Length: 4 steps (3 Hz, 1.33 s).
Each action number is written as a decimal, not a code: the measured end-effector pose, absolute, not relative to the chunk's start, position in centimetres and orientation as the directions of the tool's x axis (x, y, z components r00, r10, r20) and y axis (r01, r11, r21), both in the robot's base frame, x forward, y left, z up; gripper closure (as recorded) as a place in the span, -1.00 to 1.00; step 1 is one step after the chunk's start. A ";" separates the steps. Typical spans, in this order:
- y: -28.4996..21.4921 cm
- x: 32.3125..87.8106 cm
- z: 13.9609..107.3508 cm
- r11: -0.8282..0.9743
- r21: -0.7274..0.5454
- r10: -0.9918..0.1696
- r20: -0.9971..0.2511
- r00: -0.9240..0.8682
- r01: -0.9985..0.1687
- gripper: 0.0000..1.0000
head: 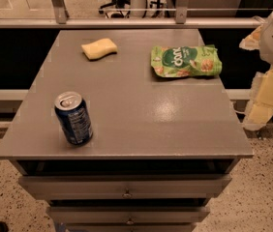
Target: Pick sponge
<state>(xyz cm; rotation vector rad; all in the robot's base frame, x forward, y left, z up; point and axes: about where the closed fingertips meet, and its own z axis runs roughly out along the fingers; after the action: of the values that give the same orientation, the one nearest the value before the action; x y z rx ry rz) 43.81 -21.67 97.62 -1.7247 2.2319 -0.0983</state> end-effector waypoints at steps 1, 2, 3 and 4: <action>-21.7 43.8 97.6 0.270 -0.246 -0.953 -0.207 -0.221 -0.931 -1.00; -20.7 45.9 98.5 0.269 -0.280 -0.942 -0.276 -0.191 -0.922 -1.00; -17.1 50.7 99.5 0.264 -0.306 -0.904 -0.409 -0.124 -0.915 -1.00; -12.1 56.7 99.7 0.255 -0.289 -0.833 -0.550 -0.059 -0.923 -1.00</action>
Offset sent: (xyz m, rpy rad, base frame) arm 0.0579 0.0260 0.0232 0.1739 -0.1355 0.0525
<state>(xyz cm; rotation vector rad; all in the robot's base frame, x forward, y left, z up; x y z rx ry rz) 56.73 -12.13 99.74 -1.5920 1.9021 0.1830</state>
